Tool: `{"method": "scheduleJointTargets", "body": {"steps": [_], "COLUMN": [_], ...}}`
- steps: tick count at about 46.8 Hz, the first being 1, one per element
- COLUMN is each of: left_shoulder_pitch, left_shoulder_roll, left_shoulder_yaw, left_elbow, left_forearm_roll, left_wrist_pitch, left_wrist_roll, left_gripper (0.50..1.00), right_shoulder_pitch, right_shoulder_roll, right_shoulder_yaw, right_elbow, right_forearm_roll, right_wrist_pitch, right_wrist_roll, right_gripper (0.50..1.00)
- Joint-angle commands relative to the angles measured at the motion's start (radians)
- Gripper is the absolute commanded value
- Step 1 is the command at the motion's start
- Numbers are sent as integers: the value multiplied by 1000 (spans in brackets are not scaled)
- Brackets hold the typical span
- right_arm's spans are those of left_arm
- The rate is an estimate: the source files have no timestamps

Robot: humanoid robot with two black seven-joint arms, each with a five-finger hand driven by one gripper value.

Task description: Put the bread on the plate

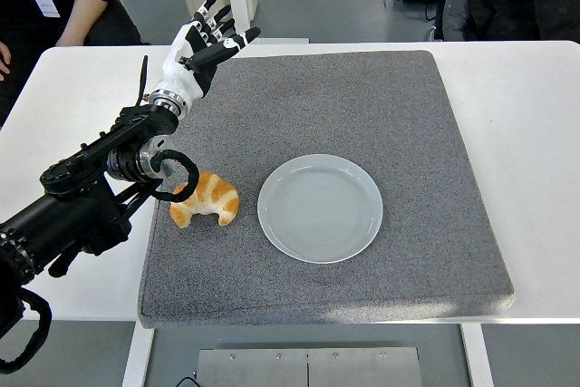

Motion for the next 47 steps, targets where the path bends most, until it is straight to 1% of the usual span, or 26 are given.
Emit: {"method": "scheduleJointTargets", "body": {"steps": [1,24,27,33,36,40,44,47], "left_shoulder_pitch": [4,6,6,3,-5,-16,-45,-62], "left_shoulder_roll": [0,-3,-3,5,8,9,15,35], "left_shoulder_yaw": [-4,-14,-7,-15,-17,-18,-14,-1], "left_elbow": [0,0,0,0,-2,-15,-35,-64], "left_forearm_roll": [0,-5,-2,-6,-15,-17,-17,-17], "left_wrist_pitch": [0,-2,-11,-57,-52,-22,31,54], "left_wrist_roll": [-2,-2,-2,9,18,51,104,144], "left_gripper": [974,974,974,971,969,968,966,966], "right_shoulder_pitch": [0,0,0,0,0,0,0,0], "right_shoulder_roll": [0,0,0,0,0,0,0,0], "right_shoulder_yaw": [0,0,0,0,1,0,0,0], "right_elbow": [0,0,0,0,0,0,0,0], "right_forearm_roll": [0,0,0,0,0,0,0,0], "right_wrist_pitch": [0,0,0,0,0,0,0,0], "right_wrist_roll": [0,0,0,0,0,0,0,0], "right_gripper": [1000,1000,1000,1000,1000,1000,1000,1000]}}
